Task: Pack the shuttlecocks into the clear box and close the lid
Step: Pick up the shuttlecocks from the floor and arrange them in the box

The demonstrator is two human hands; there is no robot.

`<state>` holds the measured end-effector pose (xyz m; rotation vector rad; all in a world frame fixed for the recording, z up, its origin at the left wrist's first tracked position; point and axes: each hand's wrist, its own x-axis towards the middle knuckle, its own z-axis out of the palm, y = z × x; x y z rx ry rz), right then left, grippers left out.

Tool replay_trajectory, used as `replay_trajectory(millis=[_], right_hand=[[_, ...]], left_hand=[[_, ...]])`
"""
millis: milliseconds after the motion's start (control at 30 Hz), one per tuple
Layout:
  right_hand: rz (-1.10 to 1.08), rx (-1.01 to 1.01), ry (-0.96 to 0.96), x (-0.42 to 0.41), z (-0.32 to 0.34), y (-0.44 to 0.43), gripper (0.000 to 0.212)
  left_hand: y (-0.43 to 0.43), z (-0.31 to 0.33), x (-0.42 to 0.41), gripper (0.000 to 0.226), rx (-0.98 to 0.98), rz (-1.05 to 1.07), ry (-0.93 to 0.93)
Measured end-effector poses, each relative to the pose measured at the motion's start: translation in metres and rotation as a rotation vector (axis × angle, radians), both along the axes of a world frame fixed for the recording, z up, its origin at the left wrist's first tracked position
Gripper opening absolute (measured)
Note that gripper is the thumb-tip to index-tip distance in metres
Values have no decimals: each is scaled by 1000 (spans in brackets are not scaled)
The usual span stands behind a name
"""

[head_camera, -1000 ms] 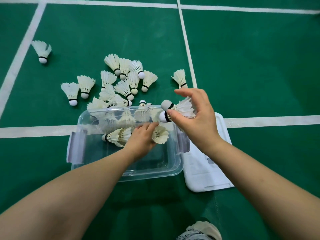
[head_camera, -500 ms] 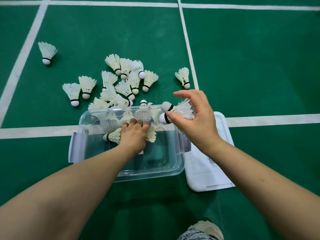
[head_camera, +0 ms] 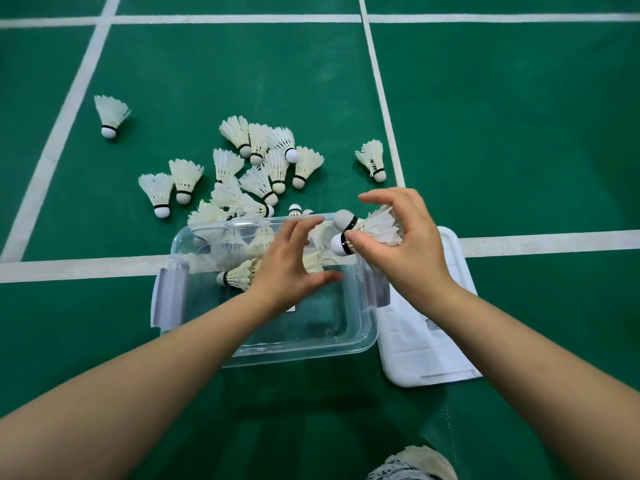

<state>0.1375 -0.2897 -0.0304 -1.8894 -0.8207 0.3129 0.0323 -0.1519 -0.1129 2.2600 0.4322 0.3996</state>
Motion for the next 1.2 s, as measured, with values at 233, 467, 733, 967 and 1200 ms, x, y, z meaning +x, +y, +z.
replay_trajectory(millis=[233,467,733,967,1200], right_hand=[[73,4,31,-5,5,3,41],[103,17,40,-6,7,11,38],[-59,48,37,3,8,13,34],[-141,55,61,3,5,12,33],[-134,53,61,4,3,7,32]], left_hand=[[5,29,22,72,291,-218,-186],[11,15,17,36,383,-197,-221],[18,8,1,39,261,-28,-25],[-7,4,2,40,-231,191,156],[-17,1,21,50,-340,169,212]])
